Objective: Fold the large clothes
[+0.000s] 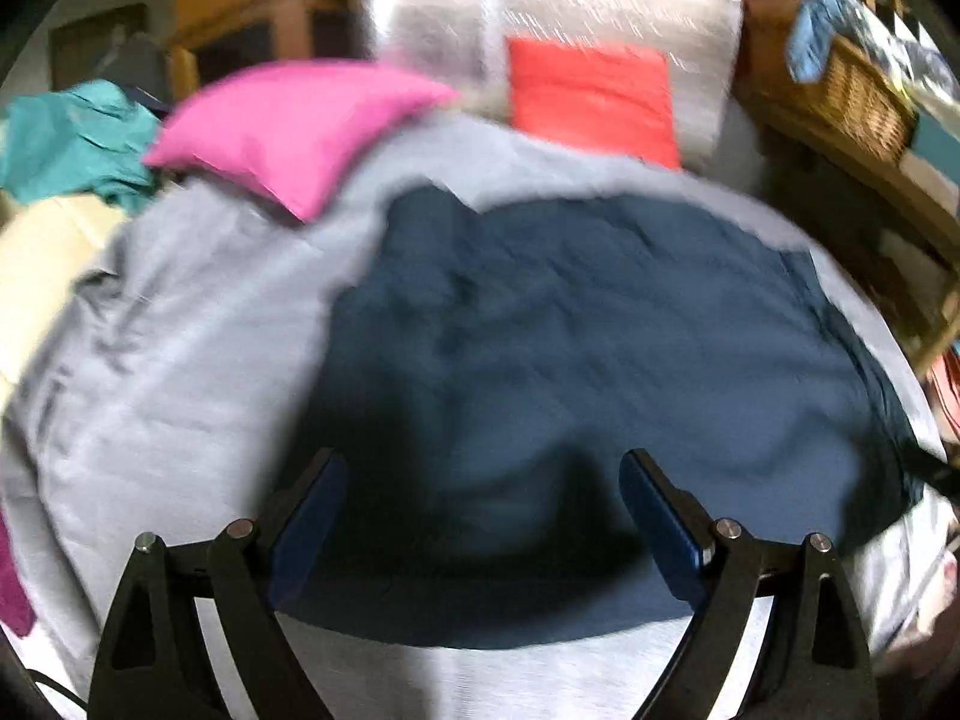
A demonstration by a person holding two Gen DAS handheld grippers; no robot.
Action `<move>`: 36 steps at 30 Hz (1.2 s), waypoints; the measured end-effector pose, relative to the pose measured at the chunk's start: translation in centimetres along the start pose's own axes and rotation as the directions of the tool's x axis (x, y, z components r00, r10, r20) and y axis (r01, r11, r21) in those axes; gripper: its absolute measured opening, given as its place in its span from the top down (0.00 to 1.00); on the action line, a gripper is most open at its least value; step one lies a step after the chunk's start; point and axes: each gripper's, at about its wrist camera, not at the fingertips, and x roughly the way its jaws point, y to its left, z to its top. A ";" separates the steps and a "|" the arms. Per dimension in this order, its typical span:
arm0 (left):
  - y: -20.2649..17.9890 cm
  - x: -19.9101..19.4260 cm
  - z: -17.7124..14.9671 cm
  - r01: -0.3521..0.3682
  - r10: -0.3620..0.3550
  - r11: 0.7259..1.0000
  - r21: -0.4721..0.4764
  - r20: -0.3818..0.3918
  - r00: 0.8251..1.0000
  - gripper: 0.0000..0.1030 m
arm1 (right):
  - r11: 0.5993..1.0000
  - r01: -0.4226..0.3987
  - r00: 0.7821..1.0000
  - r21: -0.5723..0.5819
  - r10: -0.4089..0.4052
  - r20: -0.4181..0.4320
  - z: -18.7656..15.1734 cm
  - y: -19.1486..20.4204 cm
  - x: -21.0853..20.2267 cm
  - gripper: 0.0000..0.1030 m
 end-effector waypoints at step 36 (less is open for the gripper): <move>-1.3 3.7 -2.3 -0.038 0.038 0.999 0.010 0.022 0.999 0.00 | 0.997 0.010 0.998 0.080 -0.015 0.061 0.2 0.4 -0.6 0.36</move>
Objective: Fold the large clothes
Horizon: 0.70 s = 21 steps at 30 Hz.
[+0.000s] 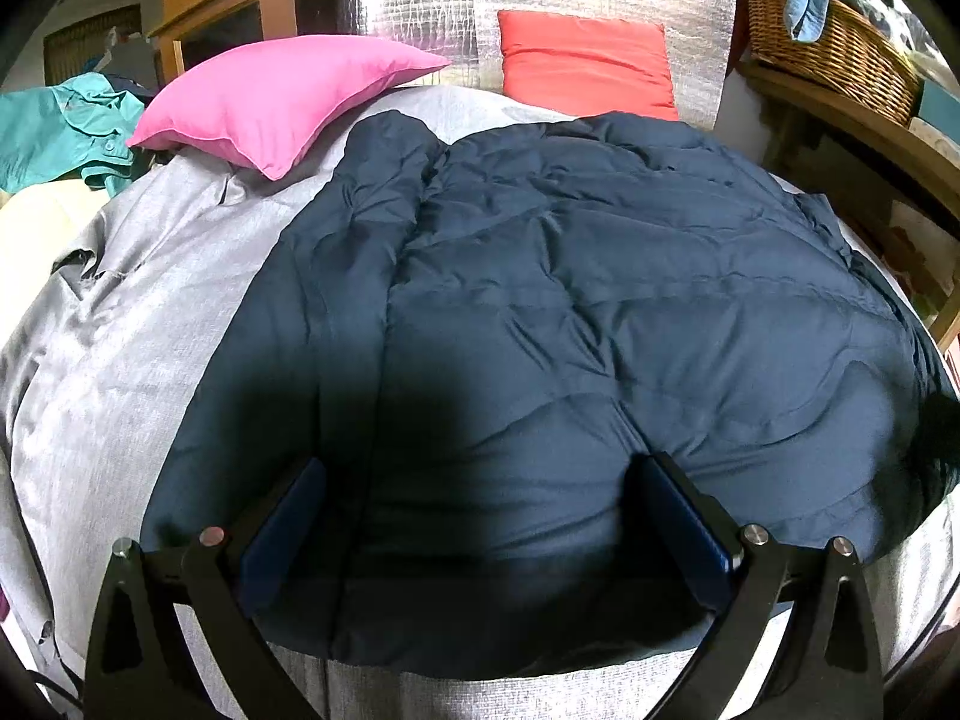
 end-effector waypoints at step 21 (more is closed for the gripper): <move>1.0 -2.2 -0.8 -0.012 0.009 0.995 -0.102 -0.034 0.999 0.00 | 0.995 0.063 0.998 0.082 -0.063 0.001 -1.0 -2.4 -1.0 0.38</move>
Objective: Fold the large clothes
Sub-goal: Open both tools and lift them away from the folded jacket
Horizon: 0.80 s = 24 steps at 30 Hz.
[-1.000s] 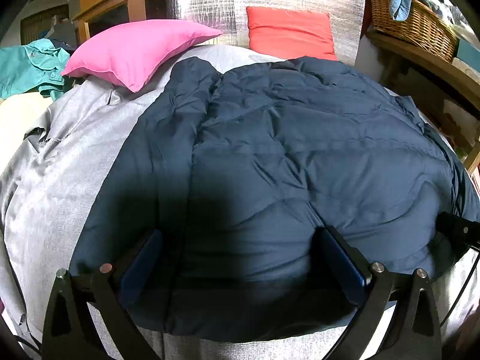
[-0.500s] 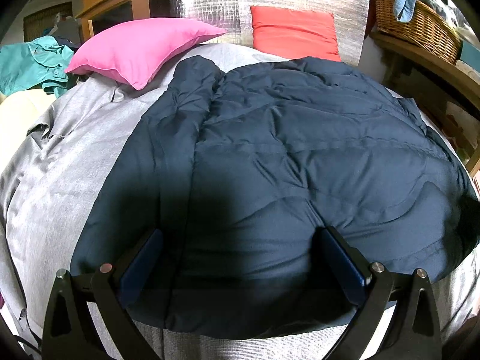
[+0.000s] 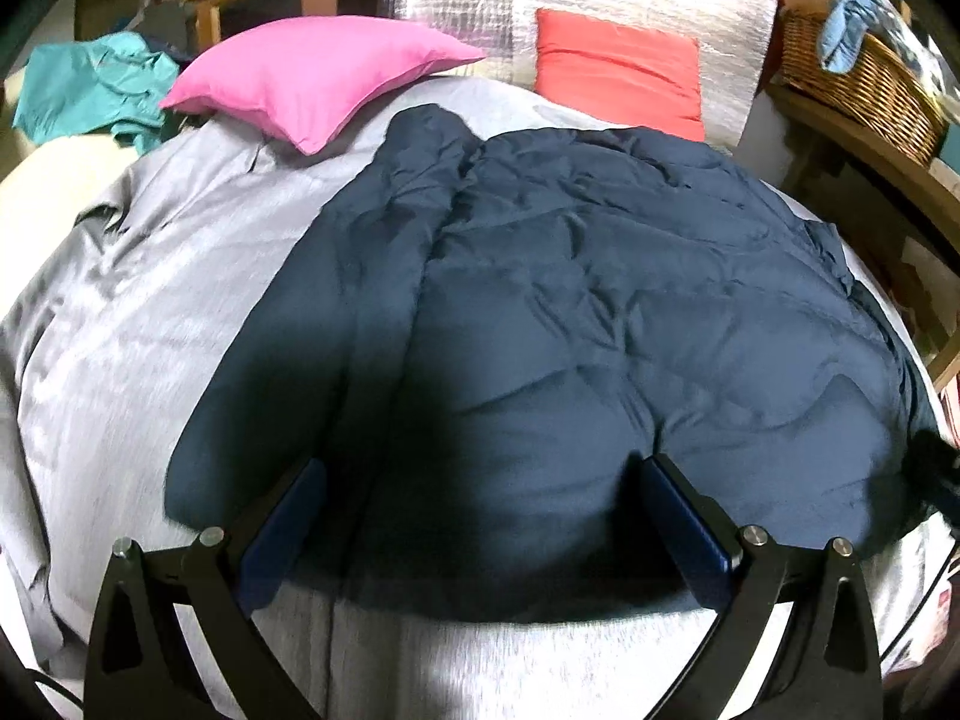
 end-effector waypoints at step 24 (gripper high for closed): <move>-1.6 -20.9 1.0 -0.186 0.133 0.976 0.114 0.364 0.922 0.00 | 0.978 0.028 0.974 -0.208 0.019 0.224 -2.0 5.0 -17.3 0.32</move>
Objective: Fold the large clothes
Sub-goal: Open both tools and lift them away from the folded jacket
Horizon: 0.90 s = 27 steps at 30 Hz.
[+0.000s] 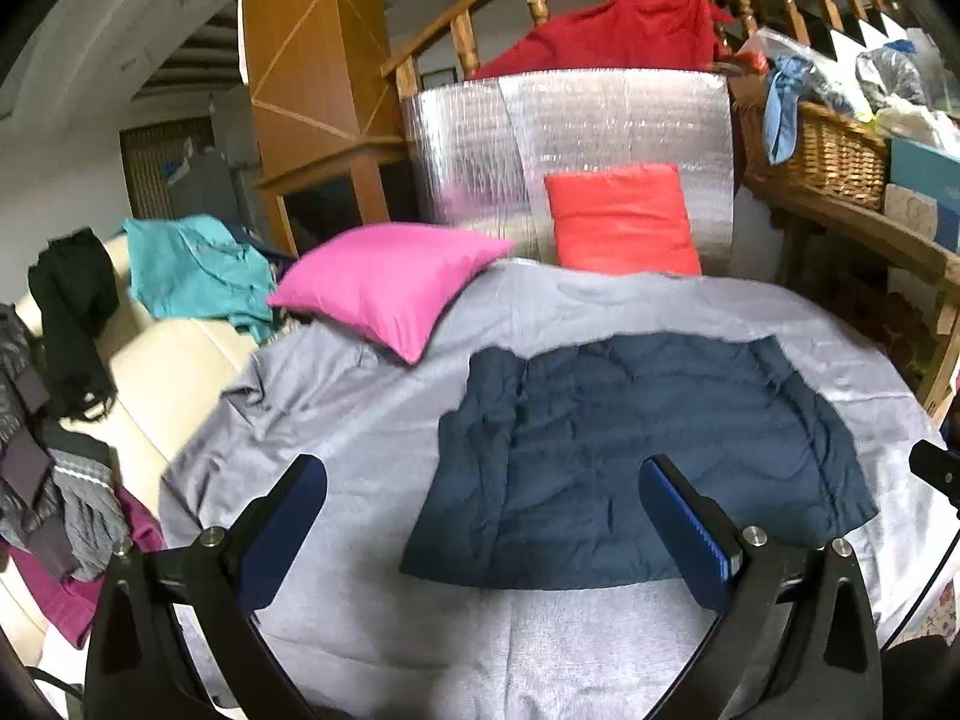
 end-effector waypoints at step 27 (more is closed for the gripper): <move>4.3 -11.7 3.2 -0.007 0.016 0.996 -0.092 0.101 0.995 0.00 | 0.989 0.005 0.996 -0.150 0.009 0.093 1.0 6.1 -12.0 0.27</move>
